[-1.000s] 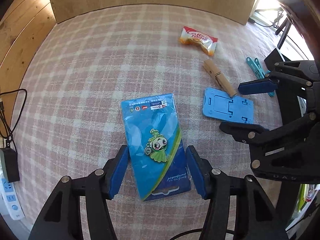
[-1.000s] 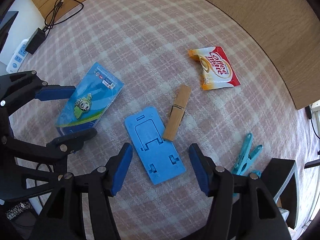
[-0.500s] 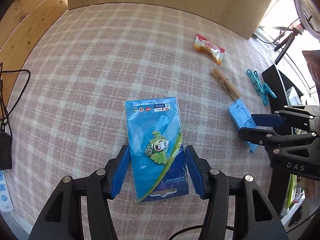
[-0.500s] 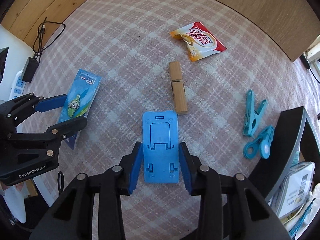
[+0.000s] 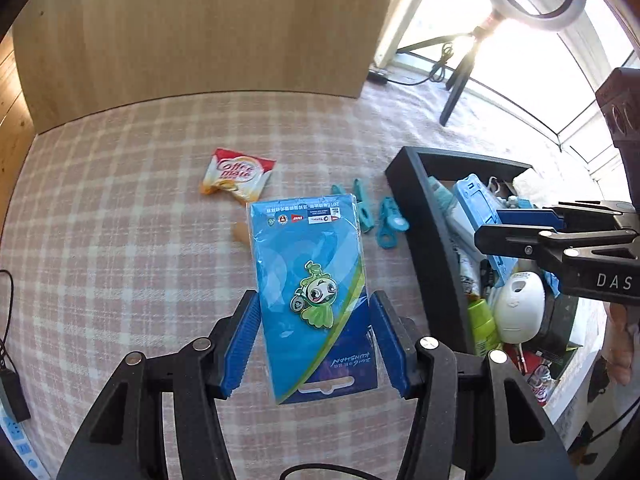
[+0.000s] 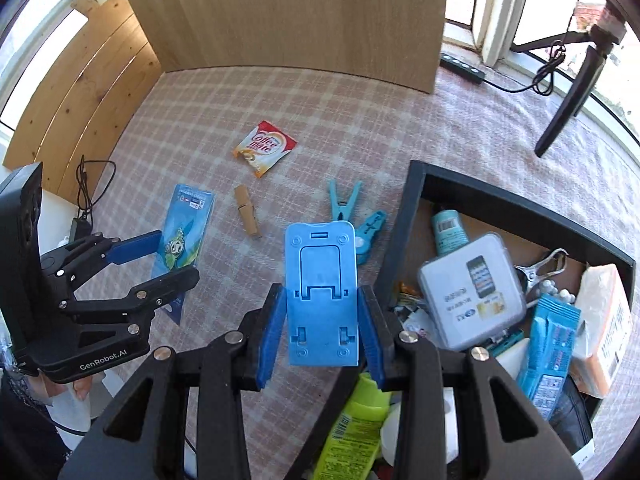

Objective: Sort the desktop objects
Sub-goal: 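Carry both items over the bin and open both grippers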

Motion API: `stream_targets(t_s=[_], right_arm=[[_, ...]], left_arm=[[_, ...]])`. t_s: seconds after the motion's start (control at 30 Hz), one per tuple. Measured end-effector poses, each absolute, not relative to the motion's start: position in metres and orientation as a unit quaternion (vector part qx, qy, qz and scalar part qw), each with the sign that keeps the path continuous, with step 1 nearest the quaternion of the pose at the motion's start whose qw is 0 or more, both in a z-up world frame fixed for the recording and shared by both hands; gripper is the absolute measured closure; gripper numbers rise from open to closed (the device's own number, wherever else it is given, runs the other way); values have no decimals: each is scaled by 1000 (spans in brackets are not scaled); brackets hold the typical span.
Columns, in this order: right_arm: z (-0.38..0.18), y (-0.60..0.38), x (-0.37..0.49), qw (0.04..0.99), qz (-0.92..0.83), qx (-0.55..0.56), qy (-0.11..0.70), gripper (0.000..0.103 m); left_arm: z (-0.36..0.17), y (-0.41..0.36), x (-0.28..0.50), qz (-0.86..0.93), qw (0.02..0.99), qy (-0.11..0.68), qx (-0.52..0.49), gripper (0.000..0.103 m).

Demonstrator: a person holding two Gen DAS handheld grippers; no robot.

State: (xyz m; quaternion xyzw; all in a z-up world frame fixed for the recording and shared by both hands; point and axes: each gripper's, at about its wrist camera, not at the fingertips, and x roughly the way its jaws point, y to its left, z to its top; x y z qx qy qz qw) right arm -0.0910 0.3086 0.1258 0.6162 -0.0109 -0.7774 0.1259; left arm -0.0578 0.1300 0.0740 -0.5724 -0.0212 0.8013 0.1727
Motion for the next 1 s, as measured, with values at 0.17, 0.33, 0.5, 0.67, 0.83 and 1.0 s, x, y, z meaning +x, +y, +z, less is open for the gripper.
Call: stream_targets(t_s=[0.17,0.33,0.5,0.67,0.83,1.0], right_arm=[[154,396,-62,67,-790,608,-44,68],[148,466,-41,18,-794,604,-70,68],[141,512,-17,-23,-788,607,-101,68],[143,531,6,-38,-784,608,-115,68],[143,536,8,-34,-788,603,-118,67],[147,533,2,-43,-789,603,-105,56]], left_arm=[[92,203,-71,792,241,0,-561,50],[92,267,-66,775,293,23,-559,50],[96,311,-58,764,326,49,-555,50],[106,342,-43,755,355,67,-547,50],[104,359,-35,740,366,83,-558,43],[103,350,-39,749,345,81,-560,36]])
